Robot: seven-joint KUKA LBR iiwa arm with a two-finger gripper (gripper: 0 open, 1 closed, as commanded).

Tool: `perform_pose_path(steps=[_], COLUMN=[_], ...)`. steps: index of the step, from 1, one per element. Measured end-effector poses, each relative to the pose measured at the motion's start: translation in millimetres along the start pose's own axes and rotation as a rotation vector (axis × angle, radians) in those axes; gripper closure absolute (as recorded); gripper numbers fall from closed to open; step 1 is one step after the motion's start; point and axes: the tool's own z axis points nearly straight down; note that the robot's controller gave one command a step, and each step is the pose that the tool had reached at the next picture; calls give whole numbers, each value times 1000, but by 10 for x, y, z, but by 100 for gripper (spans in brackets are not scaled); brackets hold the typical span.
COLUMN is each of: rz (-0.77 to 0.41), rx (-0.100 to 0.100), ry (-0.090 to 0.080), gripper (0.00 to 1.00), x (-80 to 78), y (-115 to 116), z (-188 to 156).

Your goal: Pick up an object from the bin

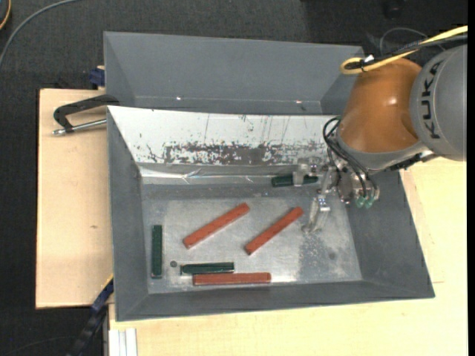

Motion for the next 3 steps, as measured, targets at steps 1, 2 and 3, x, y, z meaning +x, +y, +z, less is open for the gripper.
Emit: perform_pose_path(steps=[1, 2, 3], rz=[-146, -144, -352], rx=[0, 3, 6], ry=[3, -6, -18], gripper=[0, 100, 100], x=[530, 499, 580], y=[511, 488, 490], z=[769, 736, -896])
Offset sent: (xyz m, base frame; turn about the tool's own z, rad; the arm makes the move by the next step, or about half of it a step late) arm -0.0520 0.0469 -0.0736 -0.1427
